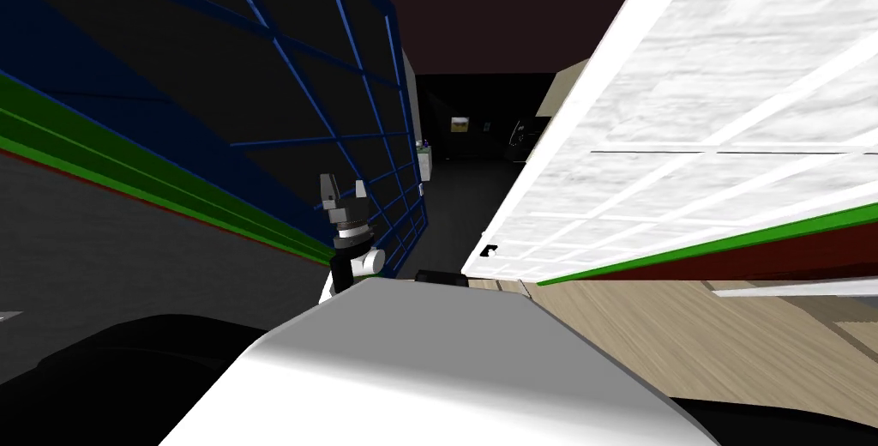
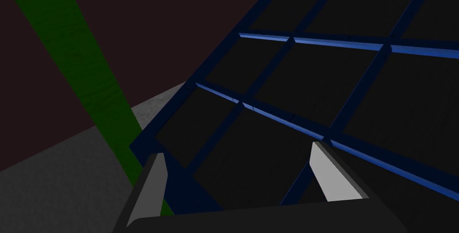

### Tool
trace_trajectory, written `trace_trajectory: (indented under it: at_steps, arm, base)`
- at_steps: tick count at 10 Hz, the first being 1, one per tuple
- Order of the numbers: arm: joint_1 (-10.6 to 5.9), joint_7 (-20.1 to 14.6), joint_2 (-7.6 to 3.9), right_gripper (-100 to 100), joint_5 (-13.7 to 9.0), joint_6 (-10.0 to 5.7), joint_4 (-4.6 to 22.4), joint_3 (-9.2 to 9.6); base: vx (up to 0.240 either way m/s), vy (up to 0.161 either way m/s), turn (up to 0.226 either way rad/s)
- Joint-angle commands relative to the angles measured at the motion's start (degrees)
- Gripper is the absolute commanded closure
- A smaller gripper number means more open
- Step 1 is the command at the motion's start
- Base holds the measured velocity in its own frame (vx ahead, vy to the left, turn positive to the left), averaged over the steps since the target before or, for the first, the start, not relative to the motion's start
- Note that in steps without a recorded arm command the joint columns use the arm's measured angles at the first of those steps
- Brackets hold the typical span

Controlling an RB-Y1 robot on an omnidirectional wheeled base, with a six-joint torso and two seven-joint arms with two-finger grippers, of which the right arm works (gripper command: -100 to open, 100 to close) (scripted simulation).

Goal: Push the door open

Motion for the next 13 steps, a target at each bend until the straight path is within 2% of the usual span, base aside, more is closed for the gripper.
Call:
trace_trajectory:
  at_steps: [1,2,3,4,5,10,11,12,13]
  arm:
    - [-0.49,-0.27,0.21,-100,-0.23,0.89,-0.13,0.06]
    - [-0.80,-0.41,0.81,-100,-0.37,1.40,-0.18,0.10]
    - [-1.15,-0.56,1.96,-100,-0.54,1.96,-0.23,0.14]
    - [-1.07,-0.41,1.29,-100,-0.44,1.56,-0.03,0.10]
    - [-1.07,-0.41,1.29,100,-0.44,1.56,-0.03,0.10]
    - [-1.07,-0.41,1.29,100,-0.44,1.56,-0.03,0.10]
    - [-1.18,-0.07,0.17,-100,-1.55,2.76,-0.36,-0.57]
    - [-1.26,0.14,1.08,-100,-2.26,3.54,-0.58,-1.00]
    - [-1.32,0.32,2.85,-100,-2.85,4.19,-0.76,-1.35]
  base:
    - [0.177,0.038,0.030]
    - [0.173,0.024,0.025]
    - [0.173,0.021,0.038]
    - [0.080,0.013,0.010]
    - [-0.010,-0.002,-0.009]
    - [-0.017,-0.003,0.000]
    - [0.012,0.089,-0.228]
    - [0.036,0.173,-0.281]
    - [0.042,0.167,-0.237]
